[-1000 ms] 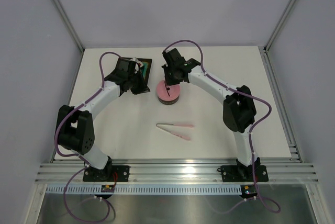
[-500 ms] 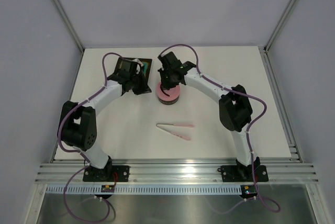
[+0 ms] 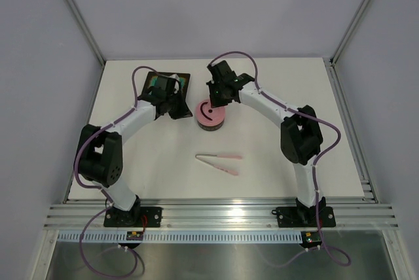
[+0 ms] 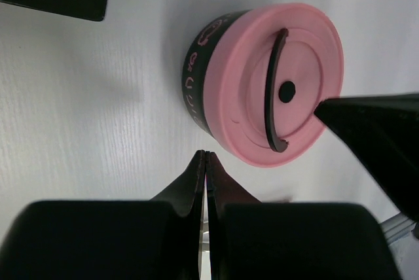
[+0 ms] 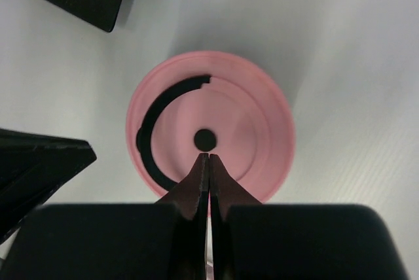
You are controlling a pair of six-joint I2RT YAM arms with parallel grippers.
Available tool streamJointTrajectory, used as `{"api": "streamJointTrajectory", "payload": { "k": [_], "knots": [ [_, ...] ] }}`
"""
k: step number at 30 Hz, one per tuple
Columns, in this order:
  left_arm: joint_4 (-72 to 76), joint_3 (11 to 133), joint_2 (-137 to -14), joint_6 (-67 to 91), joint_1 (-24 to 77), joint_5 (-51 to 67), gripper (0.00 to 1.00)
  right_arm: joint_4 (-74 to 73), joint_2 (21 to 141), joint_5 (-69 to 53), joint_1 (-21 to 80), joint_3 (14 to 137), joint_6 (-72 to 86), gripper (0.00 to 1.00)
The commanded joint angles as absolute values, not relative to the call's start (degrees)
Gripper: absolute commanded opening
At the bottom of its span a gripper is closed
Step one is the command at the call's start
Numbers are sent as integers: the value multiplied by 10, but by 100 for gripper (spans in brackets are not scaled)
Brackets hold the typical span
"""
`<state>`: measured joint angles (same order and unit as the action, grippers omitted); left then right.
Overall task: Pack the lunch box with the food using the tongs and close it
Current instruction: Close the box lid on the packing box.
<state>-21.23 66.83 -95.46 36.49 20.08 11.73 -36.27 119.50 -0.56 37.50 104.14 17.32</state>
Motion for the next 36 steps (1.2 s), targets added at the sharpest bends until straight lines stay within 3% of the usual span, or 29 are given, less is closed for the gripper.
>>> {"api": "streamJointTrajectory", "payload": {
  "k": [1,12,26,36],
  "knots": [
    [-206,714,-956,356,216,114,0,-360,1153,9,350,1040,167,0],
    [-200,736,-978,359,220,123,0,-374,1220,3,347,1004,168,0],
    [-208,758,-1001,352,220,125,0,-396,1135,26,359,1048,153,0],
    [-185,758,-1054,363,235,133,0,-364,1186,3,370,976,175,0]
  ]
}}
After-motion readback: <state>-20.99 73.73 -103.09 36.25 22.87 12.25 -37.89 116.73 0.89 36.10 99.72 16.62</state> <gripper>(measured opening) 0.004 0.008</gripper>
